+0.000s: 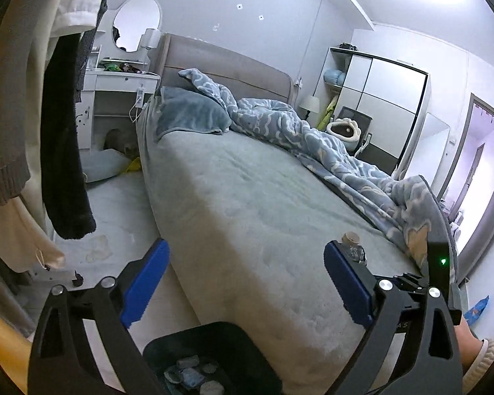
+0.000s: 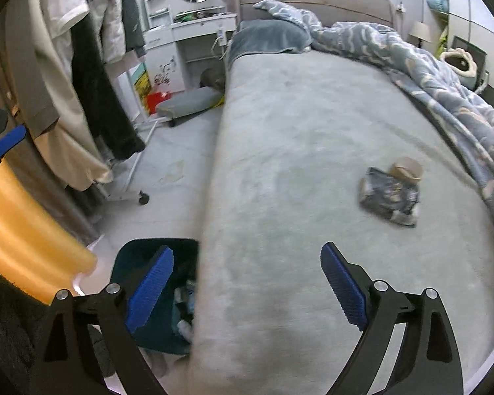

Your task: Collect trash

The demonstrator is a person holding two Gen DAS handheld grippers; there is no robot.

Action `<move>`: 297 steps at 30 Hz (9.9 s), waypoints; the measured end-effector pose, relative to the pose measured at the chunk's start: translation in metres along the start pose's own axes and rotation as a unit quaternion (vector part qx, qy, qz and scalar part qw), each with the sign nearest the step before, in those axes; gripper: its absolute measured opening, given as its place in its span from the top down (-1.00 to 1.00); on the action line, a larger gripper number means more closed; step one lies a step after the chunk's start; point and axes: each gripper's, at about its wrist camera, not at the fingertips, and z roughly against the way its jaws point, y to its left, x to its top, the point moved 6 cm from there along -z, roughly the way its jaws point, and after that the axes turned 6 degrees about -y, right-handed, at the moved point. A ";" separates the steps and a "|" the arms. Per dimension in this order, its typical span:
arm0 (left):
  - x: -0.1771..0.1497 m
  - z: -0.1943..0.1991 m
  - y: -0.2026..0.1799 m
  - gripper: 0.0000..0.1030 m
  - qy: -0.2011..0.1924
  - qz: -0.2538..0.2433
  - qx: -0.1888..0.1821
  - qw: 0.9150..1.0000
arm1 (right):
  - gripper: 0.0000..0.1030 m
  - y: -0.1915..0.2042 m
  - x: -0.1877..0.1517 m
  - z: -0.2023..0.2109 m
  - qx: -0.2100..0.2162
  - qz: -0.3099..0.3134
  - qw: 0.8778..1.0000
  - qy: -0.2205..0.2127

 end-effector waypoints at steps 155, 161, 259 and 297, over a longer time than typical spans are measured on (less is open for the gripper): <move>-0.132 -0.088 -0.052 -0.40 0.194 -0.040 0.027 0.980 | -0.01 -0.023 0.004 0.006 0.060 -0.076 0.995 -0.015; -0.140 -0.077 -0.010 -0.40 0.214 -0.015 0.061 0.975 | -0.01 0.015 -0.001 -0.006 0.081 -0.052 0.995 0.002; -0.057 0.039 -0.051 -0.94 0.041 -0.104 0.098 0.989 | -0.94 -0.064 -0.013 0.168 -0.038 -0.008 0.989 -0.146; -0.056 0.042 -0.050 -0.94 0.035 -0.086 0.099 0.991 | -0.94 -0.059 -0.013 0.169 -0.030 -0.004 0.989 -0.145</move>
